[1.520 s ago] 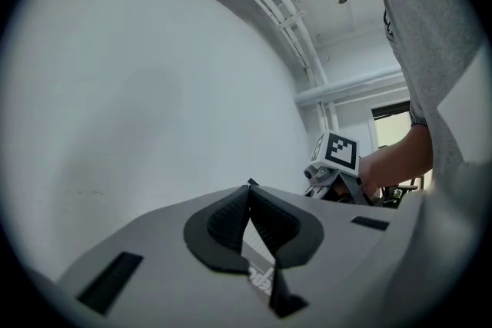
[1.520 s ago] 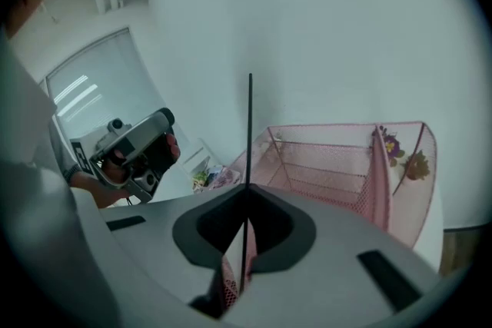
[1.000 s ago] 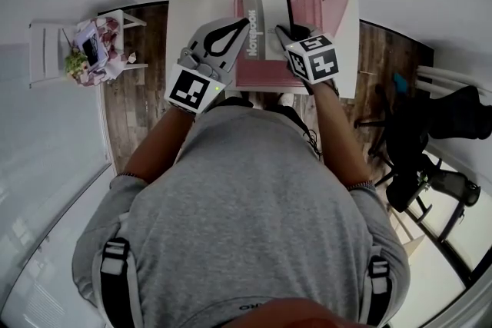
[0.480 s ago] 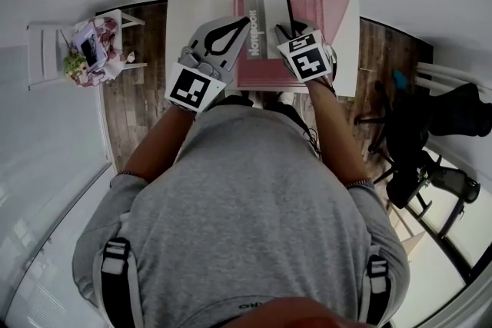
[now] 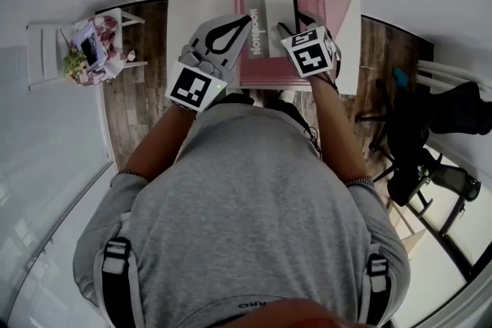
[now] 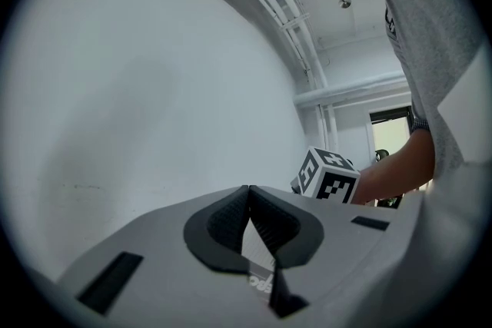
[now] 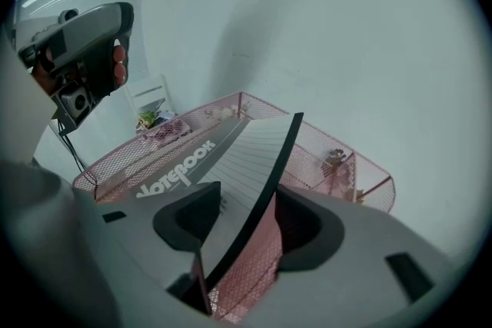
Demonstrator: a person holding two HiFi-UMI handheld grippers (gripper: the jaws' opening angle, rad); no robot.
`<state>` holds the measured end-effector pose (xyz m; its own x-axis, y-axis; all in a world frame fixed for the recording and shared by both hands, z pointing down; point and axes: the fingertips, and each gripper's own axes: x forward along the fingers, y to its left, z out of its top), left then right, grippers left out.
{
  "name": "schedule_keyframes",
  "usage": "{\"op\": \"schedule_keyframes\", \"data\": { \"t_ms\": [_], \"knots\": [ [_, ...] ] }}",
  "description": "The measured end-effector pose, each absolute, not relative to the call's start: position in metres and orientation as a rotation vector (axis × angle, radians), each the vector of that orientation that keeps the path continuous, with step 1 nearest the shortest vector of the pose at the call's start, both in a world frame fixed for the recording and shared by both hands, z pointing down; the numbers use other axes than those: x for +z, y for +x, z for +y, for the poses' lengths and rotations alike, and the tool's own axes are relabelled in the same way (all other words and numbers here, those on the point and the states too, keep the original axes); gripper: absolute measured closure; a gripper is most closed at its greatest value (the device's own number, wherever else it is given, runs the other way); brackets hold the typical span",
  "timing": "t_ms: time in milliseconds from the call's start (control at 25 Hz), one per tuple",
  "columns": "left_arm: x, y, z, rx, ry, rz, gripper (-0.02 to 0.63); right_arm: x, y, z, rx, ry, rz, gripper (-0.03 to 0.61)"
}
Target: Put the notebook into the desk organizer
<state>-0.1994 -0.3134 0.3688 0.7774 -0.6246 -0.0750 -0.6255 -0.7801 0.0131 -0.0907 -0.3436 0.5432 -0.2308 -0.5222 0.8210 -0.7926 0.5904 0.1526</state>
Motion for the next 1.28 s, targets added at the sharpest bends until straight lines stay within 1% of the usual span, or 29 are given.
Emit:
{"op": "schedule_keyframes", "data": {
  "t_ms": [160, 440, 520, 680, 840, 960, 1040, 1080, 1280],
  "knots": [
    [0.371, -0.202, -0.314, 0.118, -2.959, 1.051, 0.594, 0.543, -0.084, -0.343, 0.386, 1.070, -1.896, 0.302],
    [0.369, -0.201, -0.310, 0.112, -2.960, 1.046, 0.594, 0.510, -0.084, -0.345, 0.331, 1.152, -1.981, 0.304],
    [0.368, -0.200, -0.308, 0.117, -2.957, 1.048, 0.594, 0.491, -0.087, -0.345, 0.293, 1.185, -2.042, 0.333],
    [0.363, -0.197, -0.304, 0.120, -2.944, 1.048, 0.594, 0.455, -0.087, -0.338, 0.251, 1.254, -2.171, 0.362],
    [0.356, -0.194, -0.299, 0.126, -2.929, 1.050, 0.594, 0.425, -0.088, -0.325, 0.330, 1.294, -2.374, 0.429],
    [0.350, -0.190, -0.293, 0.135, -2.924, 1.046, 0.594, 0.399, -0.084, -0.313, 0.305, 1.317, -2.501, 0.469],
    [0.346, -0.187, -0.289, 0.153, -2.921, 1.037, 0.594, 0.385, -0.081, -0.305, 0.243, 1.330, -2.562, 0.522],
    [0.344, -0.186, -0.287, 0.154, -2.918, 1.033, 0.595, 0.379, -0.079, -0.301, 0.203, 1.331, -2.584, 0.565],
    [0.340, -0.178, -0.282, 0.129, -2.893, 1.039, 0.594, 0.365, -0.071, -0.279, 0.031, 1.295, -2.649, 0.571]
  ]
}}
